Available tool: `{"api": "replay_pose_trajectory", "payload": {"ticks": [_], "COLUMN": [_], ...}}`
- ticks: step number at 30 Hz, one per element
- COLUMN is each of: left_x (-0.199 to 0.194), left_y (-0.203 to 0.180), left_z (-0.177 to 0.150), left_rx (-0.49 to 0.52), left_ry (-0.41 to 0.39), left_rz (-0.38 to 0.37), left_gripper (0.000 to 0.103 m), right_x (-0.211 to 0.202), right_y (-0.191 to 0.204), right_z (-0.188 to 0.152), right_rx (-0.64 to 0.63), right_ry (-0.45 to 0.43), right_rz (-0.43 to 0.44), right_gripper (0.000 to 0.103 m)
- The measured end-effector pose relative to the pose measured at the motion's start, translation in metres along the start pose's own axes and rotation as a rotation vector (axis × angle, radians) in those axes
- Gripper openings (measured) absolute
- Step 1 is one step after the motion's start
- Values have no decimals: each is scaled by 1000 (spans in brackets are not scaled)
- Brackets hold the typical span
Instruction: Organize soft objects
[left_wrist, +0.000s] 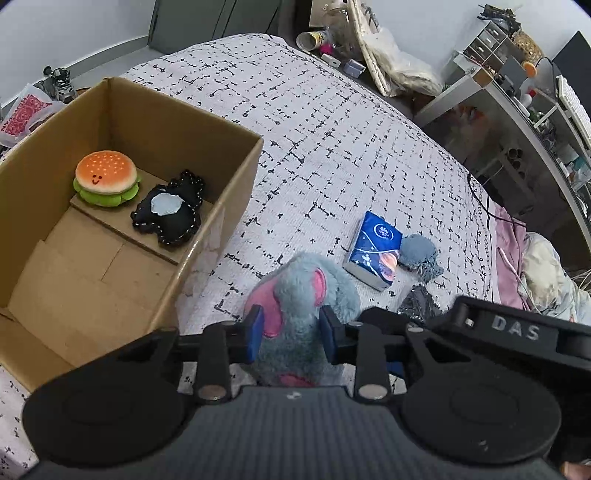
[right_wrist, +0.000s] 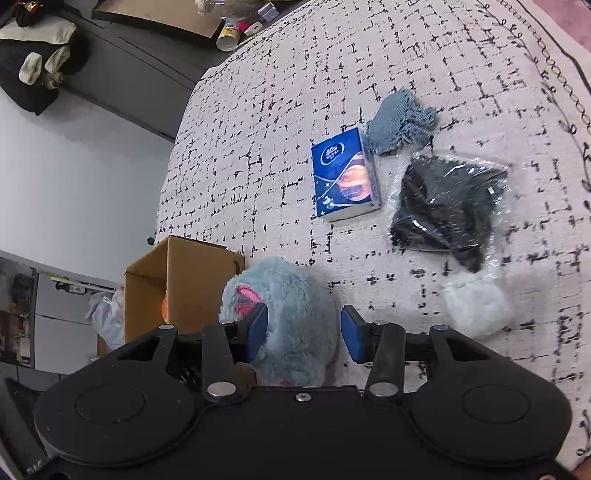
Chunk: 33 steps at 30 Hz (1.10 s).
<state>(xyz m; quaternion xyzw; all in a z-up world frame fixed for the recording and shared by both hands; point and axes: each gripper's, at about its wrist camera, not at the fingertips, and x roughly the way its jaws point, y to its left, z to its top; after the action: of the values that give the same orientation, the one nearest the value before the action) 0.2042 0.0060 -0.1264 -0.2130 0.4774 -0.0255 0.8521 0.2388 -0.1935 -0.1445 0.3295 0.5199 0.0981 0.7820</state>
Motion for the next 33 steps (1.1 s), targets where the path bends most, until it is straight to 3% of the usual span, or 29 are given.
{"api": "replay_pose_trajectory", "payload": {"ticks": [6, 8, 10, 14, 22, 27, 33], "left_x": [-1, 0, 0, -2, 7, 1, -21], "left_y": [3, 3, 4, 8, -4, -7, -12], "left_z": [-3, -3, -3, 3, 7, 6, 10], "left_rx": [-9, -10, -11, -63, -35, -51, -37], "left_ry": [4, 9, 13, -4, -4, -7, -35], "left_rz": [-1, 1, 0, -5, 23, 38, 20], "left_gripper": [30, 30, 30, 30, 30, 18, 16], "right_x": [14, 16, 18, 15, 11, 9, -11], "right_y": [-1, -5, -10, -12, -19, -14, -7], "right_z": [-3, -3, -3, -3, -4, -4, -3], "right_rx": [47, 70, 105, 124, 157, 143, 131], "right_ry": [20, 25, 45, 41, 36, 35, 10], "right_rz": [-2, 5, 20, 21, 25, 40, 96], "right_gripper": [53, 45, 21, 20, 17, 16, 16]}}
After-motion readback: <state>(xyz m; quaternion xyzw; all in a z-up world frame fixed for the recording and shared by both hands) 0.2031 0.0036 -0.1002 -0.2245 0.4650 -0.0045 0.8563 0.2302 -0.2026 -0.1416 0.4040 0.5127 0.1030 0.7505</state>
